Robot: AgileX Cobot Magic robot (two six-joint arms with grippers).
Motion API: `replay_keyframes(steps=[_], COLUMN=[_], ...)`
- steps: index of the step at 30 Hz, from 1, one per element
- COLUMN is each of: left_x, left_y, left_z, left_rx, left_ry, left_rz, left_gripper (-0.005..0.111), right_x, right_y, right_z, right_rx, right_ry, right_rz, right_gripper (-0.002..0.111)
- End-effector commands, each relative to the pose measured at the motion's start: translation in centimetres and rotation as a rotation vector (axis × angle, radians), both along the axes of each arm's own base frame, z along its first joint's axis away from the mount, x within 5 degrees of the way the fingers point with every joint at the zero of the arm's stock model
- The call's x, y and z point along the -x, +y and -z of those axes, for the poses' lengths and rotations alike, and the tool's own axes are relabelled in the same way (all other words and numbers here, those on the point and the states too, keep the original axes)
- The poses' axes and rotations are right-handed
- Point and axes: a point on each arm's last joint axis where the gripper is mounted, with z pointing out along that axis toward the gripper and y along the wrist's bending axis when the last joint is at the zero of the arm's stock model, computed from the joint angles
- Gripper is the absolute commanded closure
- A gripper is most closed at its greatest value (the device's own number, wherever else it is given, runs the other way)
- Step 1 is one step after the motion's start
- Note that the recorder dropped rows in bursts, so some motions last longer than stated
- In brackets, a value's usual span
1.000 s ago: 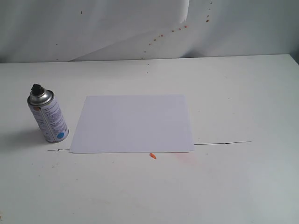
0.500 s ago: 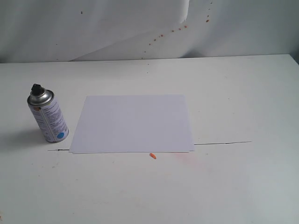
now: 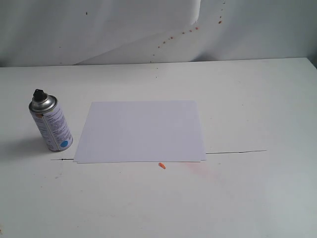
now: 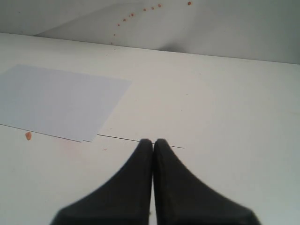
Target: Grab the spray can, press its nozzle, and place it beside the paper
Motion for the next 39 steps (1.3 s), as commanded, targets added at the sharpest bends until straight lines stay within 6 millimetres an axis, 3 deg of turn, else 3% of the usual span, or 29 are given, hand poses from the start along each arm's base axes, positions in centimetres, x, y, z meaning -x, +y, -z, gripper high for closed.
replay_keyframes(steps=[1, 2, 4, 11, 26, 34, 39], left_x=[-6.0, -8.2, -10.7, -14.9, -20.3, -21.3, -21.3], left_y=[0.2, 0.3, 0.4, 0.5, 0.7, 0.7, -1.0], left_z=[-3.4, -4.2, -4.8, -4.6, -0.4, 1.0, 0.7], left_rx=[-0.021, -0.026, -0.047, -0.048, -0.042, -0.041, -0.152], left_ry=[0.285, 0.39, 0.469, 0.464, 0.634, 0.705, 0.675], left_rz=[-0.013, -0.014, -0.017, -0.015, -0.01, -0.006, 0.05], left_gripper=[0.107, 0.107, 0.107, 0.107, 0.107, 0.106, 0.096], right_x=[0.0, 0.0, 0.0, 0.0, 0.0, 0.0, 0.0], right_y=[0.0, 0.0, 0.0, 0.0, 0.0, 0.0, 0.0], right_z=[0.1, 0.1, 0.1, 0.1, 0.1, 0.1, 0.1], right_rx=[-0.003, -0.003, -0.003, -0.003, -0.003, -0.003, -0.003], right_ry=[-0.004, -0.004, -0.004, -0.004, -0.004, -0.004, -0.004], right_rz=[-0.005, -0.005, -0.005, -0.005, -0.005, -0.005, -0.005], right_gripper=[0.108, 0.108, 0.108, 0.108, 0.108, 0.108, 0.108])
